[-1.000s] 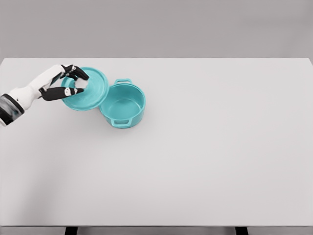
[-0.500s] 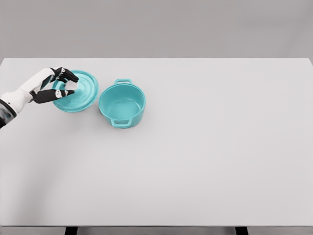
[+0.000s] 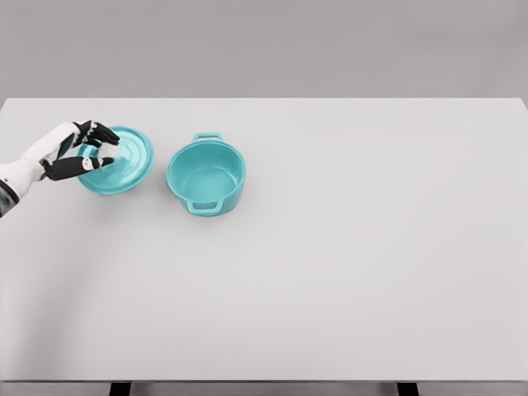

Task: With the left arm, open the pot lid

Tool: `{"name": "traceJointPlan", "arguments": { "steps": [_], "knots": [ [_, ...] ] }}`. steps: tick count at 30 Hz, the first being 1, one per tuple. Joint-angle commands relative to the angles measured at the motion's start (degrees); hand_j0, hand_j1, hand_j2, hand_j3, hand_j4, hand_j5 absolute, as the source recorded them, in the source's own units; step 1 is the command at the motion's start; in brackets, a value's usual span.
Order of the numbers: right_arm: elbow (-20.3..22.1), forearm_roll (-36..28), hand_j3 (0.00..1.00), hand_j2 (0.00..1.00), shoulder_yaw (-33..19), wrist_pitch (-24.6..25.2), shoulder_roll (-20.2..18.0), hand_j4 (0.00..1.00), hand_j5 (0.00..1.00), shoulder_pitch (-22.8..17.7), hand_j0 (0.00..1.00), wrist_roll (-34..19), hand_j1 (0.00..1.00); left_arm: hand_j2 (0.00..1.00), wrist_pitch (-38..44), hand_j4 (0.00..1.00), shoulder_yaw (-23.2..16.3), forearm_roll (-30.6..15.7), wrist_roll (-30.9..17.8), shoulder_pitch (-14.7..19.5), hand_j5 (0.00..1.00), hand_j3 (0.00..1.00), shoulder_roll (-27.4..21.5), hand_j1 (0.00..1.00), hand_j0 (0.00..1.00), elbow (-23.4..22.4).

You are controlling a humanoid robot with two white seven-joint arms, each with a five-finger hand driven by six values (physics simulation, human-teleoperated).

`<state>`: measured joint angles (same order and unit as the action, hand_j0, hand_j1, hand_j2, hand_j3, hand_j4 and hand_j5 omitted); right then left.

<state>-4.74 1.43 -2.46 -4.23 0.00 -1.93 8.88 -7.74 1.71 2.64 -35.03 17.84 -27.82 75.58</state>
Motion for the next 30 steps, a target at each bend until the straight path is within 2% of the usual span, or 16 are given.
{"name": "traceJointPlan", "arguments": {
  "steps": [1,23,26,30],
  "knots": [
    [-0.01,-0.03,1.00,1.00,0.00,0.01,0.00,1.00,1.00,0.00,1.00,0.00,1.00,0.52,0.00,0.52,0.23,-0.27,0.03,0.00,0.52,0.52,-0.04,0.52,0.52,-0.52],
    [-0.01,-0.03,1.00,1.00,0.00,0.01,0.00,1.00,1.00,0.00,1.00,0.00,1.00,0.54,0.00,0.54,0.75,-0.18,0.03,-1.93,0.54,0.54,-0.04,0.54,0.54,-4.04],
    [-0.01,-0.03,1.00,1.00,0.00,0.01,0.00,1.00,1.00,0.00,1.00,0.00,1.00,0.60,0.00,0.60,0.67,-0.01,0.03,-1.93,0.60,0.60,-0.04,0.60,0.60,-4.12],
    [-0.01,-0.03,1.00,1.00,0.00,0.01,0.00,1.00,1.00,0.00,1.00,0.00,1.00,0.75,0.00,0.75,0.49,0.26,0.03,-2.73,0.75,0.75,-0.04,0.75,0.75,-4.12]
  ]
}}
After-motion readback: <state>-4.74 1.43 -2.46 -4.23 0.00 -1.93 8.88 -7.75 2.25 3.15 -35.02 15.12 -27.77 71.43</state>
